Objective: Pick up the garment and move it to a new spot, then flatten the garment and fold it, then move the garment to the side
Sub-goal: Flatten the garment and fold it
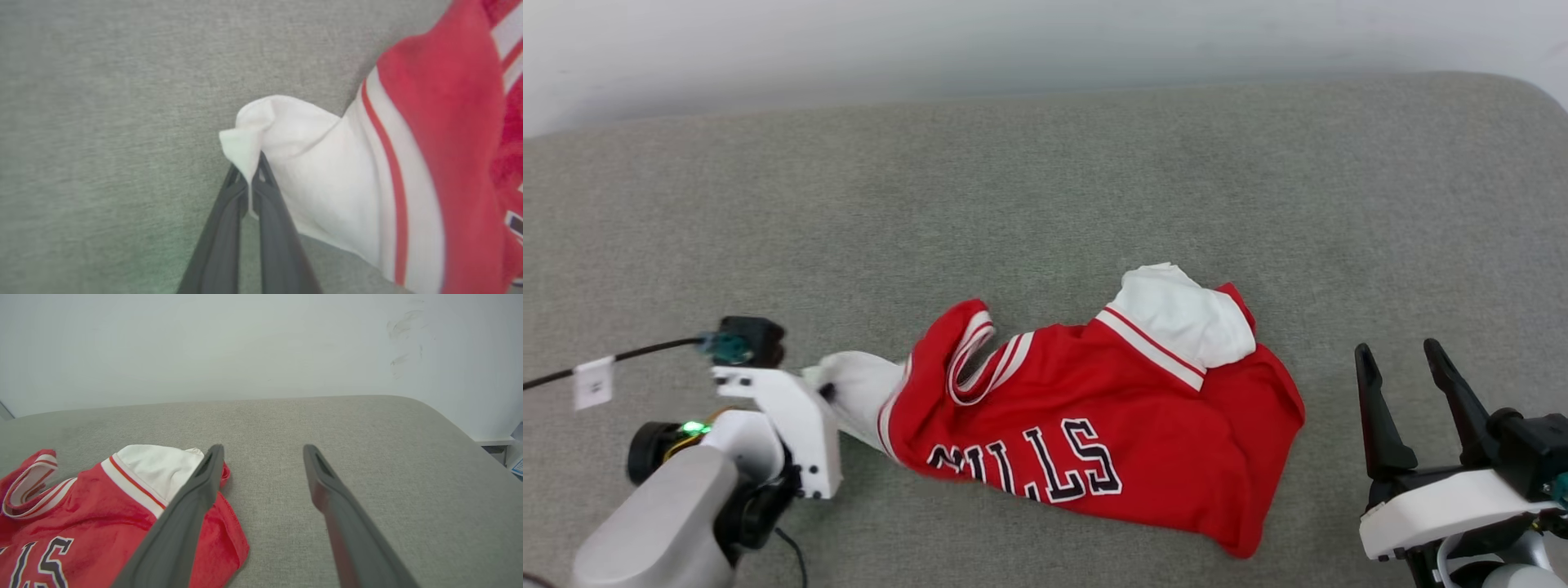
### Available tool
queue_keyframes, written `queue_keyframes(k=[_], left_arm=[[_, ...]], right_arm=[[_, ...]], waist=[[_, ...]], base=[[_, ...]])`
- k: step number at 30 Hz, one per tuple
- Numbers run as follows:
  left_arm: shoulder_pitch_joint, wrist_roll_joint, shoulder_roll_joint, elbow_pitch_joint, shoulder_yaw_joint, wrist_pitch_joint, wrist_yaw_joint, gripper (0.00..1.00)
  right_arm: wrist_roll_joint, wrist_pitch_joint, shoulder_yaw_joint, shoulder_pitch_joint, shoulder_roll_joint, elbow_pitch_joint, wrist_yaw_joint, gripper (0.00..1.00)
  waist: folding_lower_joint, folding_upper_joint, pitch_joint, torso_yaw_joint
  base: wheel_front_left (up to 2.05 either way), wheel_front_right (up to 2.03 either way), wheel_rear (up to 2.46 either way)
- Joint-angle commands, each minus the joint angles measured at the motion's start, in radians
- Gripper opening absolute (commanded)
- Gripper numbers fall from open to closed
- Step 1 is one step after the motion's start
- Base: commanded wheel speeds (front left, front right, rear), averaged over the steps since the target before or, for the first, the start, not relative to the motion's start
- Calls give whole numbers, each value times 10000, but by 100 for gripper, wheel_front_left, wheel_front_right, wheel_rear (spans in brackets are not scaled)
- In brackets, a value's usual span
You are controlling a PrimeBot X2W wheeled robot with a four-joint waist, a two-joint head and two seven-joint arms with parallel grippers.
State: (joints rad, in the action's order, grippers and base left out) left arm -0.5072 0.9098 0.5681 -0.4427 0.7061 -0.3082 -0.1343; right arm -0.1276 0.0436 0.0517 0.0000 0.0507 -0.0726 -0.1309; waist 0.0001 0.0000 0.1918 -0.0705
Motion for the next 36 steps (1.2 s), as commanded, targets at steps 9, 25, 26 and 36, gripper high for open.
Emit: queue_keyframes(k=[9, 25, 26, 36], left_arm=[[2731, 886, 743, 1591, -1465, 1765, -1632, 0], [3326, -313, 371, 3312, -1804, 4639, -2408, 100], [3238, -511, 378, 3432, -1750, 4805, -2415, 100], [3182, -1926, -345, 4179, -1191, 5636, -2493, 100]], right_arm=[[-64, 59, 143, 194, -8, 44, 5, 100], [46, -211, 10, 324, -8, -28, 5, 100], [49, -228, 4, 354, -8, -29, 5, 100], [-182, -669, 76, 513, -8, 216, 5, 100]], waist=[[-1, 0, -350, 569], [-1, 0, -926, 771], [-1, 0, -979, 765], [-1, 0, -1409, 806]], base=[[0, 0, 0], [0, 0, 0], [0, 0, 0], [0, 0, 0]])
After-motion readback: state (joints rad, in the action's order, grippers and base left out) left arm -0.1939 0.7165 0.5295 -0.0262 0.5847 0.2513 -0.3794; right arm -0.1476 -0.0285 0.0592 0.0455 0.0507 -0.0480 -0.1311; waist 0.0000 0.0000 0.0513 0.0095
